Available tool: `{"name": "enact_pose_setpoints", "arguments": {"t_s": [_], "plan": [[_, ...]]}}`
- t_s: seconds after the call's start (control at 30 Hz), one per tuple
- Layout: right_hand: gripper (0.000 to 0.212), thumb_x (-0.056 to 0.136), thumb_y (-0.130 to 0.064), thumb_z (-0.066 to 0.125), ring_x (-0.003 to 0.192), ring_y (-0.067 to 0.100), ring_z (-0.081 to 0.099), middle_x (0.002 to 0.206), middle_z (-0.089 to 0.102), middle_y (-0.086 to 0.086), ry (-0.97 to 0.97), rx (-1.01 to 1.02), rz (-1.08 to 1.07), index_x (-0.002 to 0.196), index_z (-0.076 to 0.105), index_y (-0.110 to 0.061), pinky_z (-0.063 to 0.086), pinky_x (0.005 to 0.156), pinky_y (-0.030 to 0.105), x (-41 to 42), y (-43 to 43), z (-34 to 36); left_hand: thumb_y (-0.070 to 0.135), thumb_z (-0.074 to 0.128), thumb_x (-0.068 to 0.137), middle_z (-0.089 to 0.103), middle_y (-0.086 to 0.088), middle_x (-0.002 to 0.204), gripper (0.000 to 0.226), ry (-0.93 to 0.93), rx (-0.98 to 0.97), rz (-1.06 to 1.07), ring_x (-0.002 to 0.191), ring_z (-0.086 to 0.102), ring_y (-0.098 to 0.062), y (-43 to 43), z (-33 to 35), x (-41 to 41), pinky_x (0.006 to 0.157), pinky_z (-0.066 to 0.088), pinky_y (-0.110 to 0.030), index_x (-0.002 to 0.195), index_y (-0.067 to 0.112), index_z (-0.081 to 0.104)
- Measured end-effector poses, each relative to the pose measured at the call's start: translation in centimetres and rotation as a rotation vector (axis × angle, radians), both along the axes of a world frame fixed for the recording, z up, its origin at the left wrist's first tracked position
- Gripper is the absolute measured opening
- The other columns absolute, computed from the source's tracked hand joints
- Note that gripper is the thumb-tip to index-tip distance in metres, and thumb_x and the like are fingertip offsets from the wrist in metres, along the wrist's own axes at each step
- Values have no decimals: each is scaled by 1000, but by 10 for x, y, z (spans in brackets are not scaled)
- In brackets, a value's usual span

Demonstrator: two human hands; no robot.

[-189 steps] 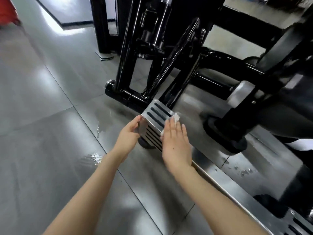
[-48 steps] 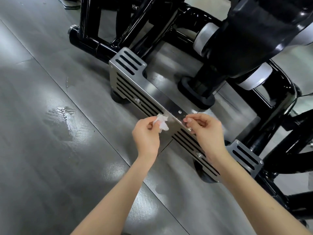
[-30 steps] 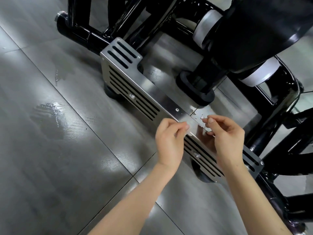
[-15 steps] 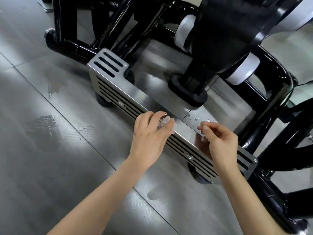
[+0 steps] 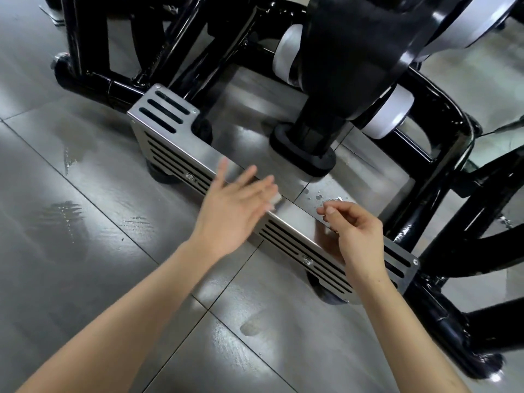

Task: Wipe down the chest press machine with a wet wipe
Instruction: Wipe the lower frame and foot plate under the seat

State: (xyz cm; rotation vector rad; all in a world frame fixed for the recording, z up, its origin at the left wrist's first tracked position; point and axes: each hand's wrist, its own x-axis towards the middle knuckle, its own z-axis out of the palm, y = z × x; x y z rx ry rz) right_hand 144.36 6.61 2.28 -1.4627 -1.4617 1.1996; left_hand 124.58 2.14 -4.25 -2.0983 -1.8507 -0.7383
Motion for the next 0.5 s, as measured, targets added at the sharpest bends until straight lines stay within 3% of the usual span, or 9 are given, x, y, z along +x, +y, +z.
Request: {"name": "enact_pose_setpoints", "arguments": {"t_s": [0.13,0.23,0.33,0.5], "plan": [[8,85,-10,67,62,11,59,71,67,-2,-40,-58,49,86,72,-16,55,73,38,-6,-8,-5,35,31,101,60,2,127,40,10,-105,169,128,47,-27,5,4,-43,114,7,-57,125,20,59],[11,79,-27,72,80,18,64,78,67,-9,-291,72,90,85,71,-37,53,81,44,-8,-13,-16,32,33,101,62,0,124,39,-11,-66,258,125,50,-30,6,4,-71,114,7,-56,121,17,63],[12,75,-37,68,85,20,64,82,67,-10,-301,90,75,86,70,-43,52,83,47,-12,-15,-17,27,39,100,65,-3,120,34,-42,-59,358,121,53,-32,8,7,-96,113,8,-56,116,14,66],[18,80,-21,66,80,20,63,77,65,-10,-340,146,40,81,69,-39,52,80,48,-26,-13,-19,29,40,96,65,0,120,34,53,-14,159,117,57,-30,2,7,-47,112,15,-56,116,18,66]]}}
